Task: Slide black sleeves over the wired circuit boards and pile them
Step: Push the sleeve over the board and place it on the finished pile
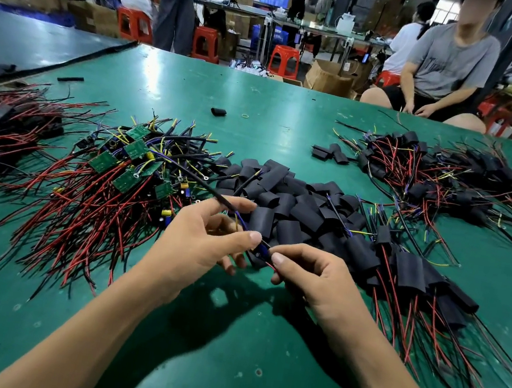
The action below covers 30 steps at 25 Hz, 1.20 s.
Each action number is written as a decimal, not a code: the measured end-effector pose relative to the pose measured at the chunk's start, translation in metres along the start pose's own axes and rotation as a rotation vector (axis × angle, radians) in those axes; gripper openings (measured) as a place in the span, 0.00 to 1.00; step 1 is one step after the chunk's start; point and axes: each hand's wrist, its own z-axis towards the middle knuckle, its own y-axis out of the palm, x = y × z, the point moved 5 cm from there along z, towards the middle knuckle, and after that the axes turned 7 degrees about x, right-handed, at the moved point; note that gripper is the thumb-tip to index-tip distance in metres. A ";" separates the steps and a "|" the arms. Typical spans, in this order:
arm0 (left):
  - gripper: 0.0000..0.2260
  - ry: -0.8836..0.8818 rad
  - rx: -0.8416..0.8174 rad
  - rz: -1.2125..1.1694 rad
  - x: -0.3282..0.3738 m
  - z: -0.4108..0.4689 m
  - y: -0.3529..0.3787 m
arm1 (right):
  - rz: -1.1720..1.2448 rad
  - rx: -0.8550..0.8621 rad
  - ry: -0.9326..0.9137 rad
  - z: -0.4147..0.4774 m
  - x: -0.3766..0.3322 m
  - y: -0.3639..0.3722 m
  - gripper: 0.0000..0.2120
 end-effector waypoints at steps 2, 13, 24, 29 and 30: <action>0.10 0.128 0.092 0.173 0.006 0.000 -0.004 | -0.170 0.112 -0.094 0.002 0.001 -0.007 0.03; 0.07 0.245 0.503 0.260 0.012 0.006 -0.039 | -0.982 0.007 -0.381 -0.005 -0.004 0.004 0.19; 0.09 0.112 0.472 -0.091 -0.003 0.014 -0.036 | -0.771 0.108 -0.314 -0.001 -0.006 -0.008 0.12; 0.08 0.028 0.546 -0.321 -0.003 0.015 -0.043 | -0.394 0.403 -0.278 0.005 -0.013 -0.038 0.11; 0.08 0.005 0.555 -0.360 -0.003 0.016 -0.043 | -0.339 0.444 -0.261 0.007 -0.014 -0.045 0.10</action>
